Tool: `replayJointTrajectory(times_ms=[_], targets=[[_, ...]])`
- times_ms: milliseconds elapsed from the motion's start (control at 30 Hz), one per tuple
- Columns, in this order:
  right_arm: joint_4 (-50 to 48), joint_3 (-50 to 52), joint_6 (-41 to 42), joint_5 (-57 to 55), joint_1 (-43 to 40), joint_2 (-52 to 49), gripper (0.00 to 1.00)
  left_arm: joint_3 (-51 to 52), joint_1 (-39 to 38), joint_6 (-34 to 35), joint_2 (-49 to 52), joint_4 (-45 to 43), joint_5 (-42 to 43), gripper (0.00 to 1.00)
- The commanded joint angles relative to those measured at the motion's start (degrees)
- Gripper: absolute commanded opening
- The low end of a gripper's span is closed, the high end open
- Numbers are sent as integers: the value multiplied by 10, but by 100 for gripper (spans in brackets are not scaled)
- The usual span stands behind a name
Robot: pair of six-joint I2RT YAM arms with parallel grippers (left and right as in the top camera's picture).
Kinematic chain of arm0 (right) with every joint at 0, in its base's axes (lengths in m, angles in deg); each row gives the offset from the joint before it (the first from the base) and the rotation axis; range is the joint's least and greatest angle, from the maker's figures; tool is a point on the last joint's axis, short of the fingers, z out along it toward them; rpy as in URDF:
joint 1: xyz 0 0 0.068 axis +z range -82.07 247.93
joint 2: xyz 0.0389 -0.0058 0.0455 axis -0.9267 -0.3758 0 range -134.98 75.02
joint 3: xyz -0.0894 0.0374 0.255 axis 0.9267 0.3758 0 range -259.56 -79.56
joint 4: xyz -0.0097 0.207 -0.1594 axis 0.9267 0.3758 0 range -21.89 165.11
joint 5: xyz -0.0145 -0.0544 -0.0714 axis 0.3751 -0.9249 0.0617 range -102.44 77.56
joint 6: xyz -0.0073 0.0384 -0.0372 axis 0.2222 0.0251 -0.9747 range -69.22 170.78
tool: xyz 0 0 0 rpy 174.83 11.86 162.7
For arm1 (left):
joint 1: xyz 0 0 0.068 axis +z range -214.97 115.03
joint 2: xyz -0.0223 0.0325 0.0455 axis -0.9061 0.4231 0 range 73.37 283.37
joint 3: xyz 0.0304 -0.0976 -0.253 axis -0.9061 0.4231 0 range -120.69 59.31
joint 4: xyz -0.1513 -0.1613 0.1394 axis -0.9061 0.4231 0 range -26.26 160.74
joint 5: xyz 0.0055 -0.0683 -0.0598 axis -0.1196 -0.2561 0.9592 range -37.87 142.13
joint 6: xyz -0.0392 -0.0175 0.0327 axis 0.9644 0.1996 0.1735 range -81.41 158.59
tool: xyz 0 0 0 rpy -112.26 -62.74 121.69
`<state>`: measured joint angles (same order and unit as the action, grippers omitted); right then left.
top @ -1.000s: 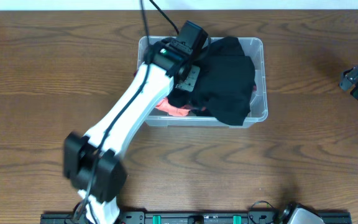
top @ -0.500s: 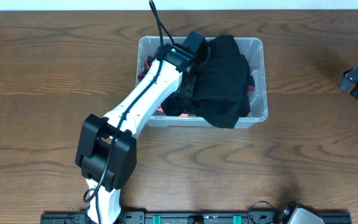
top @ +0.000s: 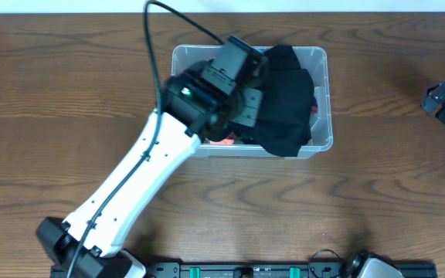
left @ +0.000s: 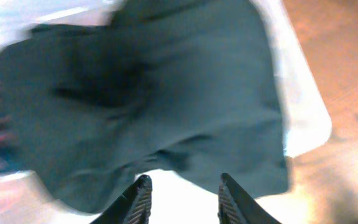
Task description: Pack container
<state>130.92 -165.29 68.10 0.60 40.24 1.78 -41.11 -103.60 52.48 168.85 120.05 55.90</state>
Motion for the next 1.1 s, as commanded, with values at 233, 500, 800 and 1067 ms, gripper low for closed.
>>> replayJointTrajectory(times_ms=[233,500,800,1067], targets=[[0,-3,-7,0,-4,4,99,24,-81,-90,132,-68,46,6],[0,-3,-7,0,-4,4,99,24,-89,-92,240,-120,46,6],[0,-3,-7,0,-4,4,99,6,-73,-86,242,-100,42,6],[0,-3,-7,0,-4,4,99,-57,-71,-68,113,-58,39,50]])
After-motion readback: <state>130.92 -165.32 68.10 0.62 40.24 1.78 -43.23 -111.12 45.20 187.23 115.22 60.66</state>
